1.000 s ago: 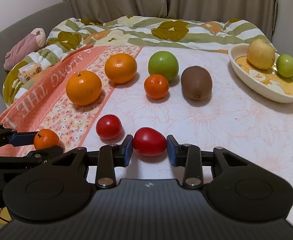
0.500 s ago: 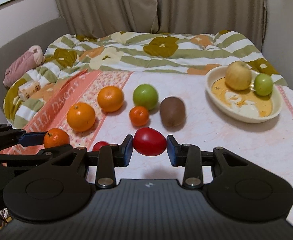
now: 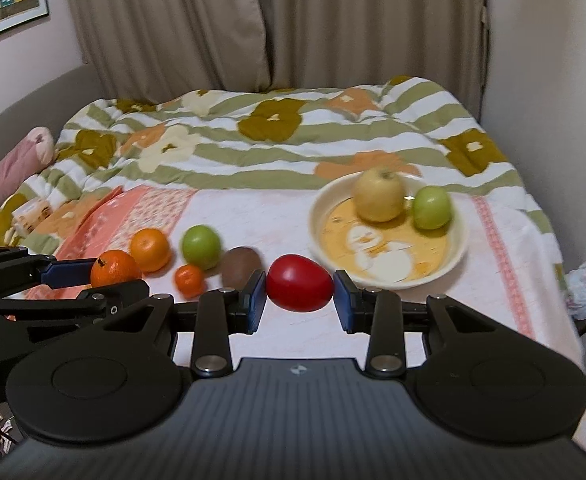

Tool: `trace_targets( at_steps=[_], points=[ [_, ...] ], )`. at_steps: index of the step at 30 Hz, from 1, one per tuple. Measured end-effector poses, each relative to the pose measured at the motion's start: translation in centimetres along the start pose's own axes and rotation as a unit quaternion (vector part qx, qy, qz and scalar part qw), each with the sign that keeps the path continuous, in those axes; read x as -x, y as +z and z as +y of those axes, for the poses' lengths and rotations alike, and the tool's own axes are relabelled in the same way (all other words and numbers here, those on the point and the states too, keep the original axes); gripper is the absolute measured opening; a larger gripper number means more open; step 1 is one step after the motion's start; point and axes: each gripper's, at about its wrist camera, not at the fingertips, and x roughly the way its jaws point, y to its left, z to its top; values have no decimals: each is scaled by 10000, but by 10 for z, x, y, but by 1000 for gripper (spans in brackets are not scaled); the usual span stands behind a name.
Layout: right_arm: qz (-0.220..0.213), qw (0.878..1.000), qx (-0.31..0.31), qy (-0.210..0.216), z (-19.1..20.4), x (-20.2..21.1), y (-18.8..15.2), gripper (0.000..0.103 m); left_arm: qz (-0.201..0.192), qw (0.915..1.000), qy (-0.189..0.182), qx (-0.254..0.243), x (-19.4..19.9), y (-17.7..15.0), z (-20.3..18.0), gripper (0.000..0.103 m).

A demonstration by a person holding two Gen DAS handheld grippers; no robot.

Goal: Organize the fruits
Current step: 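Carry the tangerine and red tomato over the duck bowl with both tools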

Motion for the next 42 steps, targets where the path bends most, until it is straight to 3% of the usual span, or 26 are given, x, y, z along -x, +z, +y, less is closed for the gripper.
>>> trace_targets(
  at_steps=[11, 23, 32, 42],
  points=[
    [62, 9998, -103, -160, -79, -23, 28, 51, 34, 9995, -282, -149, -47, 44, -56, 43],
    [366, 9990, -179, -175, -155, -88, 43, 51, 440, 9978, -437, -244, -129, 68, -103, 43],
    [592, 9974, -332, -229, -187, -126, 44, 51, 864, 9935, -578, -467, -177, 70, -134, 43],
    [720, 9968, -342, -119, -198, -140, 47, 51, 1097, 9899, -638, -632, -194, 68, -152, 45]
  ],
)
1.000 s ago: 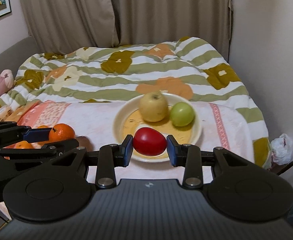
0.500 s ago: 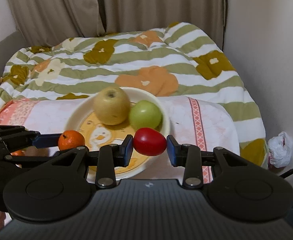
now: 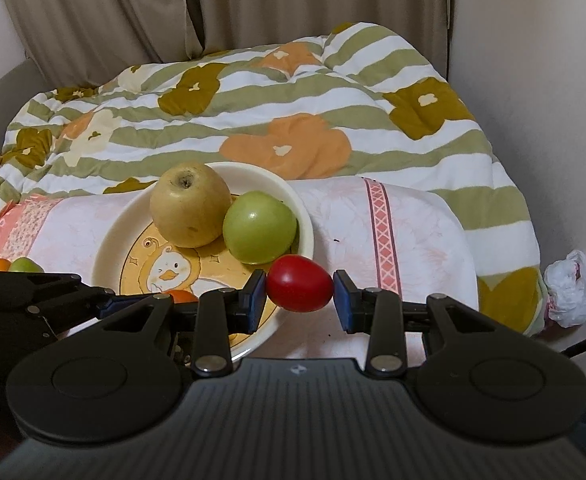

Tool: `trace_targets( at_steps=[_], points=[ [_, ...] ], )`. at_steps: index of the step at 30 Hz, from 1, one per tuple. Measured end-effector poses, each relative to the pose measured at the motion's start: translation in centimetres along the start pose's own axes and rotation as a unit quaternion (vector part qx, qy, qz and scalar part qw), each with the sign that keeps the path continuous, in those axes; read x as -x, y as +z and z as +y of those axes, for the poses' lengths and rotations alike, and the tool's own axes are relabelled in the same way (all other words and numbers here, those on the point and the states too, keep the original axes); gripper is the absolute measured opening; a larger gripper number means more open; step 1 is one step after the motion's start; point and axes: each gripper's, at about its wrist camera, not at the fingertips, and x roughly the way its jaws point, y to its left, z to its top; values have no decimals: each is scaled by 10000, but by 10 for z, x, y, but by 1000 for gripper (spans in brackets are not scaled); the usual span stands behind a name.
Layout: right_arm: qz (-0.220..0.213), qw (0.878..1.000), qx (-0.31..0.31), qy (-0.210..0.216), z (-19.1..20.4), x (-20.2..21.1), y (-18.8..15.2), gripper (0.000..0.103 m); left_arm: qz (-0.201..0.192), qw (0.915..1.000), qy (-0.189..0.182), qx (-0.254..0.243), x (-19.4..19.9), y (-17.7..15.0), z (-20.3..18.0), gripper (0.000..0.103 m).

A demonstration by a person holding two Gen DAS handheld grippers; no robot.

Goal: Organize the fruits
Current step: 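Carry the tangerine and red tomato over the duck bowl with both tools, then open the left tool in the bowl while the right tool releases the tomato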

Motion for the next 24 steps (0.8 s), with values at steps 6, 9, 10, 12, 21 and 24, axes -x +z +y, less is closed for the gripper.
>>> trace_targets(
  at_steps=[6, 9, 10, 12, 21, 24],
  points=[
    [-30, 9999, 114, 68, 3, 3, 3, 51, -158, 9998, 90, -48, 9, 3, 3, 85],
    [-63, 9998, 141, 117, 6, 4, 6, 51, -239, 9995, 192, 10, 19, 2, 9, 93],
    [-69, 9998, 157, 143, 7, 4, 7, 51, -260, 9994, 216, 44, 22, 1, 11, 94],
    [-65, 9996, 197, 190, 11, 4, 8, 51, -282, 9991, 270, 135, 27, 0, 18, 94],
    [49, 9986, 339, 412, 30, -7, 9, 51, -345, 9969, 519, 472, 47, -13, 43, 96],
    [118, 9981, 402, 453, 36, -15, 8, 51, -359, 9962, 534, 585, 49, -18, 50, 98]
  ],
)
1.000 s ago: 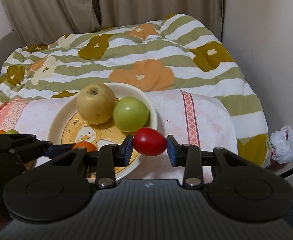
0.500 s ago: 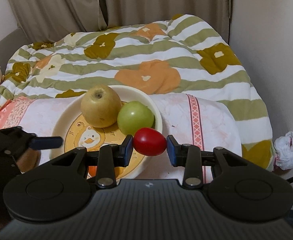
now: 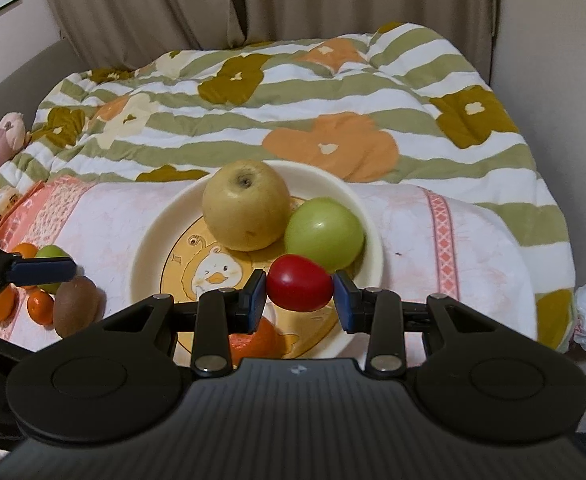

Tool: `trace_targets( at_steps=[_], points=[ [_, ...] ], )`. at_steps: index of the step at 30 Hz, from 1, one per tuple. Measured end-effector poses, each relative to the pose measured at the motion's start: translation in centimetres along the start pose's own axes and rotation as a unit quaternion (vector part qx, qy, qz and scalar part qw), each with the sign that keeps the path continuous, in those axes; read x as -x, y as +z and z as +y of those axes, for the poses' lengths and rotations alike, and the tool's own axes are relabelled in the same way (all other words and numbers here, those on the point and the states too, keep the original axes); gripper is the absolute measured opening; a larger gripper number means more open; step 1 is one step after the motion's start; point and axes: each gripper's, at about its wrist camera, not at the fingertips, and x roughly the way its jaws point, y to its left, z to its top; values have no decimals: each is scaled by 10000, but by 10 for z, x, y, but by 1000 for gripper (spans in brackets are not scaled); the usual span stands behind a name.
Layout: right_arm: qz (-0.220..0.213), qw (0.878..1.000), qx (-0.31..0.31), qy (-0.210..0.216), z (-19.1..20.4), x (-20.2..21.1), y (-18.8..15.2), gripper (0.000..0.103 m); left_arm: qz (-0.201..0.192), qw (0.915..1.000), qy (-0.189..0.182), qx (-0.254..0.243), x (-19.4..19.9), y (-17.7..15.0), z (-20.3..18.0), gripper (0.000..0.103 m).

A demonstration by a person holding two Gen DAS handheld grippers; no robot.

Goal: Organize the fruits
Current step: 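Open the left tool in the bowl while the right tool releases the tomato, then move both tools back toward the remaining fruits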

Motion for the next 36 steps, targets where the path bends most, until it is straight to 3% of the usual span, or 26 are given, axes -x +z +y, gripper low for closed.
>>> trace_targets(
  at_steps=[10, 11, 14, 16, 19, 30, 36],
  points=[
    [113, 9999, 127, -23, 7, -18, -9, 53, -44, 9998, 202, 36, 6, -13, 8, 99],
    [78, 9999, 137, -47, 7, -18, -9, 56, -39, 9997, 217, 61, 6, -14, 9, 100],
    [11, 9999, 162, -60, 8, -15, -9, 80, -11, 9996, 219, 153, 6, -16, 11, 100],
    [-98, 9998, 141, -126, 9, -10, -10, 103, -12, 9996, 226, 191, 8, -17, 13, 100],
    [-287, 9991, 198, -226, 11, 0, -13, 103, -13, 9994, 277, 202, 13, -19, 14, 100],
    [-343, 9985, 98, -412, 10, 32, -20, 103, -219, 9986, 446, 175, 44, -26, 17, 100],
    [-391, 9975, 56, -591, 14, 55, -28, 103, -613, 9956, 646, 276, 77, -36, 25, 100]
  ],
)
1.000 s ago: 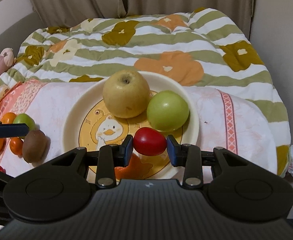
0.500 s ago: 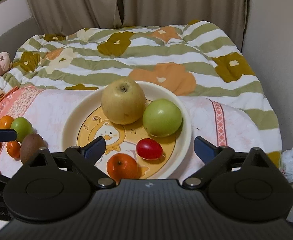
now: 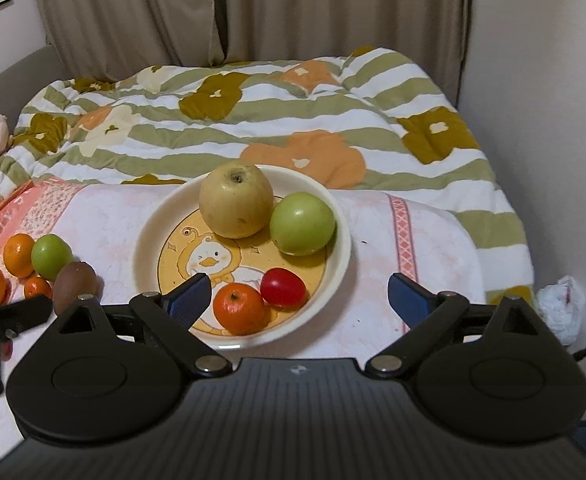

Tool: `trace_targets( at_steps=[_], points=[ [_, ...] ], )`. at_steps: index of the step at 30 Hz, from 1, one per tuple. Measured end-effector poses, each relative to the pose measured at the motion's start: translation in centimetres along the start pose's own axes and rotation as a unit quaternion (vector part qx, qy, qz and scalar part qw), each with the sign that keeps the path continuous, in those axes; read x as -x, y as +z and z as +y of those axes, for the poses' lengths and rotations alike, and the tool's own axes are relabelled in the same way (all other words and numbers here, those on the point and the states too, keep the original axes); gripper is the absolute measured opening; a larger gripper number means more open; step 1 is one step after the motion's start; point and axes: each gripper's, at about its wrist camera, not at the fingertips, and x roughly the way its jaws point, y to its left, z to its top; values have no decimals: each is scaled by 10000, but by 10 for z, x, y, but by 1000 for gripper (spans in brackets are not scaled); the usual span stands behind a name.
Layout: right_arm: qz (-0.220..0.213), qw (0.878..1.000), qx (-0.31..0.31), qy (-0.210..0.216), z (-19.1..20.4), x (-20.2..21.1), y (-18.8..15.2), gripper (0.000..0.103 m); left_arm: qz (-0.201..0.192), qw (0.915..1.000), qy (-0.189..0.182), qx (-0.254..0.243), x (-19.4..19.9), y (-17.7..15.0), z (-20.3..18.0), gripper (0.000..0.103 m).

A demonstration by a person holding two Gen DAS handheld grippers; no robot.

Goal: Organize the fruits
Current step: 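Move both tools back toward the remaining fruits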

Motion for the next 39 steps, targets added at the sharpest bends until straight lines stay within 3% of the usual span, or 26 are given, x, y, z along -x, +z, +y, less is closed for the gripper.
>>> trace_targets(
  at_steps=[5, 13, 21, 29, 39],
  points=[
    [-87, 9997, 106, -200, 16, 30, -4, 103, -184, 9998, 66, 75, 28, -8, 18, 100],
    [-265, 9996, -60, -55, 58, 75, -13, 103, -511, 9982, 226, 220, 69, -30, 57, 100],
    [-368, 9992, -148, 56, 118, 95, -25, 103, -520, 9978, 372, 164, 89, -54, 101, 100],
    [-404, 9990, -193, 70, 167, 87, -42, 103, -470, 9982, 350, 144, 76, -75, 150, 100],
    [-367, 9989, -271, 83, 209, 45, -62, 103, -233, 9995, 214, 43, 23, -94, 194, 99]
  ],
)
